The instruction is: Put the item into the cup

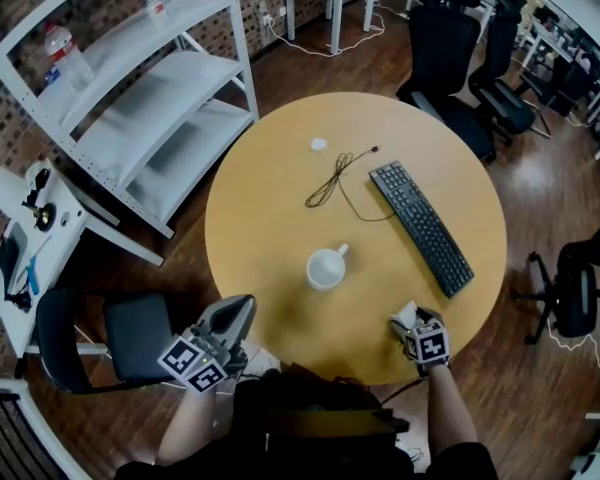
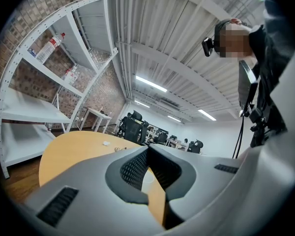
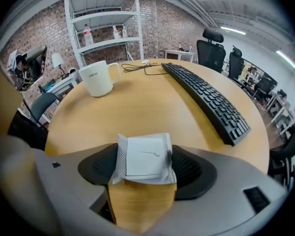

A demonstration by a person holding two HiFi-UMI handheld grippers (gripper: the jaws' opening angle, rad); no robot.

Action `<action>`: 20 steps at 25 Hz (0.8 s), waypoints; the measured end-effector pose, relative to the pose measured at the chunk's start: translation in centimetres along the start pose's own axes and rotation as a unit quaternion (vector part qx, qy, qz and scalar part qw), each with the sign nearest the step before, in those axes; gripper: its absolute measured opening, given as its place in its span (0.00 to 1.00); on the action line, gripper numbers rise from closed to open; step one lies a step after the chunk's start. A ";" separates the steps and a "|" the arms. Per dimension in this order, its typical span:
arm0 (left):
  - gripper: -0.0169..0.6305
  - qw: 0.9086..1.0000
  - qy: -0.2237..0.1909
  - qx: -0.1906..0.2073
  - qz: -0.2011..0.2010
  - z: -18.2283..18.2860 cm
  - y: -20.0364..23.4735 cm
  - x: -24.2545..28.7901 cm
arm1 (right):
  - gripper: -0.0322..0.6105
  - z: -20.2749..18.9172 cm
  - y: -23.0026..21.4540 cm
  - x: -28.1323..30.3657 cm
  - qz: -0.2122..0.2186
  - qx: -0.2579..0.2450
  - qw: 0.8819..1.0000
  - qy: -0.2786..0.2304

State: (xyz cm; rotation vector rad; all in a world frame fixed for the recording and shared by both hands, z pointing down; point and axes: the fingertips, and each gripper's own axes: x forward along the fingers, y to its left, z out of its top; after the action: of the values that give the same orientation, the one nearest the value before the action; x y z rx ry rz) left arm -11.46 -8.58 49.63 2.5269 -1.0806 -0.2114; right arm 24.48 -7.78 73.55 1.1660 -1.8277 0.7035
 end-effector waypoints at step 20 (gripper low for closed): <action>0.02 1.000 -0.016 0.011 -0.001 1.4 0.7 0.2 | 0.42 12.9 3.2 -5.9 0.009 -0.077 0.986 -0.145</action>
State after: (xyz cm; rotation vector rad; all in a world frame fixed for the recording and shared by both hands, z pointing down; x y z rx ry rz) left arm -12.21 -9.57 48.65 2.5519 -1.0982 -0.2421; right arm 18.36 -14.11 62.05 1.1968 -2.0955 0.4086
